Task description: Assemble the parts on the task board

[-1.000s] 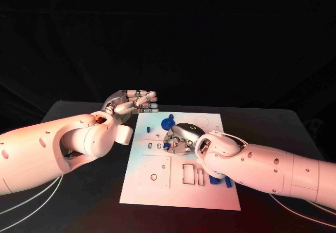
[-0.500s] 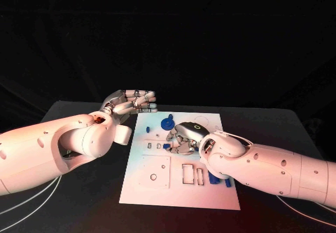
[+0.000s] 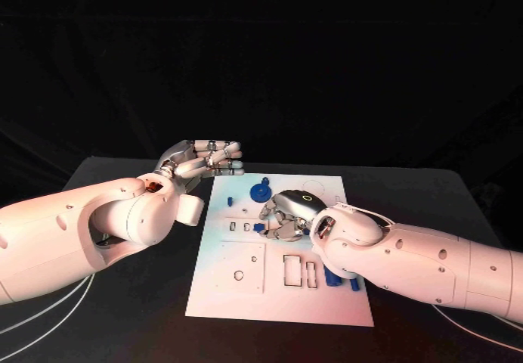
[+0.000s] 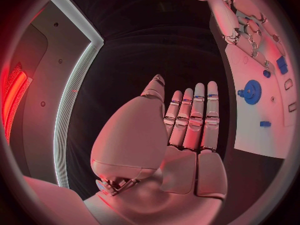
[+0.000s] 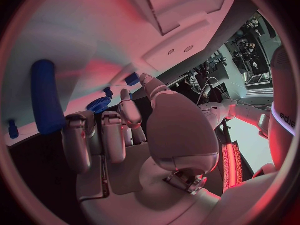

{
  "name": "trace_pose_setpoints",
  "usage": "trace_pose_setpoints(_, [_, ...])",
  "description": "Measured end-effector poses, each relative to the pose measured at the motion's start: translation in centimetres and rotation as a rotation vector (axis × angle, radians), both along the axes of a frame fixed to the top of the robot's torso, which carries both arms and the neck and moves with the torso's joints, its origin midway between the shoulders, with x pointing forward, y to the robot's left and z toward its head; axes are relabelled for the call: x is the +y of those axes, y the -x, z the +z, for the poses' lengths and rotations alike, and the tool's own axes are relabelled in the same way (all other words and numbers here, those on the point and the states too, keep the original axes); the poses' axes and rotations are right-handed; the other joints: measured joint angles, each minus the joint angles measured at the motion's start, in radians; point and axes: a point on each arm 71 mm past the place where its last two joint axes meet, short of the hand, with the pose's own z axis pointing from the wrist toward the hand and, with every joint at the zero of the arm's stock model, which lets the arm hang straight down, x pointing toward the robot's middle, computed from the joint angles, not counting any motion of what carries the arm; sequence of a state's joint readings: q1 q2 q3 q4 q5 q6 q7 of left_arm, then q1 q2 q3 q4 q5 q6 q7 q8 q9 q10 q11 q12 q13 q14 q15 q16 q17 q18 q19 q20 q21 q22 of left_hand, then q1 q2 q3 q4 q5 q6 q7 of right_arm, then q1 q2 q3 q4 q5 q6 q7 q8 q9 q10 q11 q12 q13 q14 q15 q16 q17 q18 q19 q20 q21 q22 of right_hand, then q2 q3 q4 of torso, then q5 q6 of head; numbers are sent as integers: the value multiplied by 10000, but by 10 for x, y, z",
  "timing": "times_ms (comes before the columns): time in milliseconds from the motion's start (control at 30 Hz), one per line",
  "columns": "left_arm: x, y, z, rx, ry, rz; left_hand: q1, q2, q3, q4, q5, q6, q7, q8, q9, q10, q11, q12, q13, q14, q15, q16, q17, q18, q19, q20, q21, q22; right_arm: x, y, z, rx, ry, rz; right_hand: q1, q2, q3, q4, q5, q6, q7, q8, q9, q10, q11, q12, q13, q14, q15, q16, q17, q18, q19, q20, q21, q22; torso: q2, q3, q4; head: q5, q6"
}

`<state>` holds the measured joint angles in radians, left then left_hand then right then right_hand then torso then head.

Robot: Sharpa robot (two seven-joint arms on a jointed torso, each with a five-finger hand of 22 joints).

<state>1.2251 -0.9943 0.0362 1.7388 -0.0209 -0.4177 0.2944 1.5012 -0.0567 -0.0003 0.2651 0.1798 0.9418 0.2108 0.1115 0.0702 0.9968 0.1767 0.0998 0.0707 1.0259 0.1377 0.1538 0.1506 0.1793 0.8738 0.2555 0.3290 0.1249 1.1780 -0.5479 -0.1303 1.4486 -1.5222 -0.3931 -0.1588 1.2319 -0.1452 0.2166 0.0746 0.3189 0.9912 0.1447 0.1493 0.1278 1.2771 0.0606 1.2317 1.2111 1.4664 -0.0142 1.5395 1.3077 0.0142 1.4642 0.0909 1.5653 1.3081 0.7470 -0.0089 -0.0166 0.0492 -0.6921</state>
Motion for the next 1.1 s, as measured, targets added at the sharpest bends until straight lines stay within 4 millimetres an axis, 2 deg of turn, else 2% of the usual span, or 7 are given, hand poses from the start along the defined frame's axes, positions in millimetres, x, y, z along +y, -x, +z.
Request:
trace_pose_setpoints(133, [0, 0, 0, 7, -1, -5, 0, 0, 0, 0, 0, 0, 0, 0, 0, 0, 0, 0, 0, 0, 0, 0, 6, 0, 0, 0, 0, -9, 2, 0, 0, -2, 23, 17, 0, 0, 0, 0, 0, 0, 0, 0, 13, 0, 0, 0, 21, 0, 0, 0, 0, 0, 0, 0, 0, -1, 0, -2, 3, 0, -8])
trace_pose_setpoints(433, [0, 0, 0, 16, -1, -15, 0, 0, 0, 0, 0, 0, 0, 0, 0, 0, 0, 0, 0, 0, 0, 0, 5, 1, 0, 0, 0, -8, 3, -1, -2, 28, 197, 37, 146, 36, -57, -57, -119, 196, -121, 158, 69, 38, -38, 51, 76, 0, 0, 0, -1, 0, 0, 0, 0, -2, 4, -6, 8, 6, -45])
trace_pose_setpoints(633, [0, 0, 0, 21, -2, -18, 0, 0, 0, 0, 0, 0, 0, 0, 0, 0, 0, 0, 0, 0, 0, 0, 4, 1, 0, 0, 0, -8, 4, -1, -4, 53, 364, 70, 212, 27, -56, -57, -161, 233, -88, 166, 78, 39, -37, 90, 92, 0, -1, 0, -2, 0, 0, 0, 0, -2, 3, -6, 8, 12, -66])
trace_pose_setpoints(933, [0, 0, 0, 25, -5, -13, 0, 0, 0, 0, 0, 0, 0, 0, 0, 0, 0, 0, 0, 0, 0, 0, 3, 1, 0, 0, 0, -7, 4, -1, -4, -29, 513, 101, 297, 23, -97, -99, -256, 286, -143, 249, 86, 74, -73, 90, 92, 0, -1, 0, -2, 0, 0, 0, 0, -3, -1, -6, 4, 24, -100])
trace_pose_setpoints(1033, [0, 0, 0, 27, -6, -11, 0, 0, 0, 0, 0, 0, 0, 0, 0, 0, 0, -16, 0, 0, 0, 0, 3, 1, 0, 0, 0, -7, 4, -1, -4, -68, 544, 109, 490, 111, -34, -191, -448, 318, -171, 288, 108, 77, -75, 90, 103, 0, -1, 0, -3, 0, 0, 0, 0, -3, -1, -4, 2, 25, -105])
trace_pose_setpoints(1100, [0, 0, 0, 29, -7, -12, 0, 0, 0, 0, 0, 0, 0, 0, -1, 0, 0, -39, 0, 0, 0, 0, 3, 0, 0, 0, 0, -7, 4, -1, -4, -96, 562, 113, 678, 229, 59, -285, -779, 464, -207, 404, 143, 128, -126, 98, 127, 0, -1, 0, -3, 0, 0, 0, 0, -4, -1, -3, 1, 25, -105])
